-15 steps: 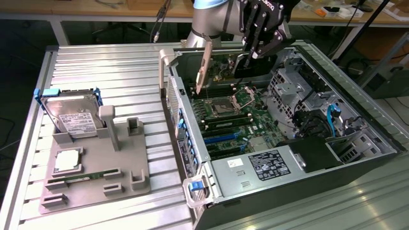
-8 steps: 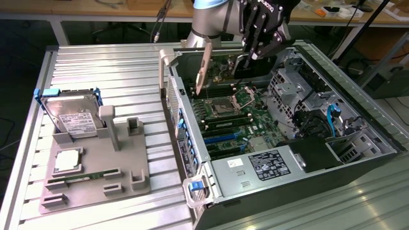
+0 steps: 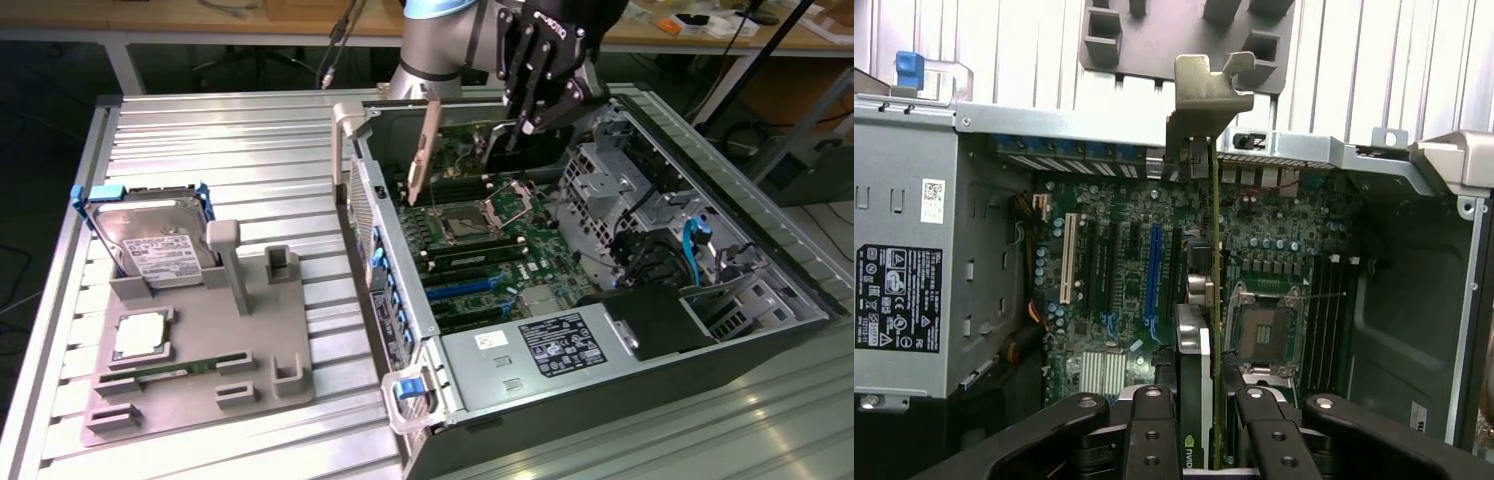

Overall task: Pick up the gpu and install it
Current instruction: 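Insert the gpu into the slot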

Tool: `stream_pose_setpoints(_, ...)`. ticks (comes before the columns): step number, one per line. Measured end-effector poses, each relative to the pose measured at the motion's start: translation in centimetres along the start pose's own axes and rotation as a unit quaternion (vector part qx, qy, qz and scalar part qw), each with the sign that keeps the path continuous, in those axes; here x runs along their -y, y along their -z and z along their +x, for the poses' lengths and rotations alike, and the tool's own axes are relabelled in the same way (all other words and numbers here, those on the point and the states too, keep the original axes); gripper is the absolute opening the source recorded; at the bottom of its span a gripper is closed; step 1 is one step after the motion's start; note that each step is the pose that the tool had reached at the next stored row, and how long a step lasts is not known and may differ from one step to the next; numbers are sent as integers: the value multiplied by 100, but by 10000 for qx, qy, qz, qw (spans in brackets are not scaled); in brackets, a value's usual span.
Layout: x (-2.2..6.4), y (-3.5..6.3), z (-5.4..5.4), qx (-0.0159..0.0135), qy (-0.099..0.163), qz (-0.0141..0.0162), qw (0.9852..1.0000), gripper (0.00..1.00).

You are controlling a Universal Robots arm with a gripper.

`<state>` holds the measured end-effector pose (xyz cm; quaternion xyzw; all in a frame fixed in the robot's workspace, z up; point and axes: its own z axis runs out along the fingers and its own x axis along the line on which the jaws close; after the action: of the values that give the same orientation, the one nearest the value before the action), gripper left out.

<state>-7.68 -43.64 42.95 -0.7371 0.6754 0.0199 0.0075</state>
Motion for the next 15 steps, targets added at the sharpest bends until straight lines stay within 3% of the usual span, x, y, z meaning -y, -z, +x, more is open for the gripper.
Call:
stream_pose_setpoints(3,6,-52,2,1,-3,-15,10000,27)
stream_pose_setpoints(5,17,-99,5,4,-6,-50,10000,27)
stream_pose_setpoints(15,17,-113,6,4,-6,-50,10000,27)
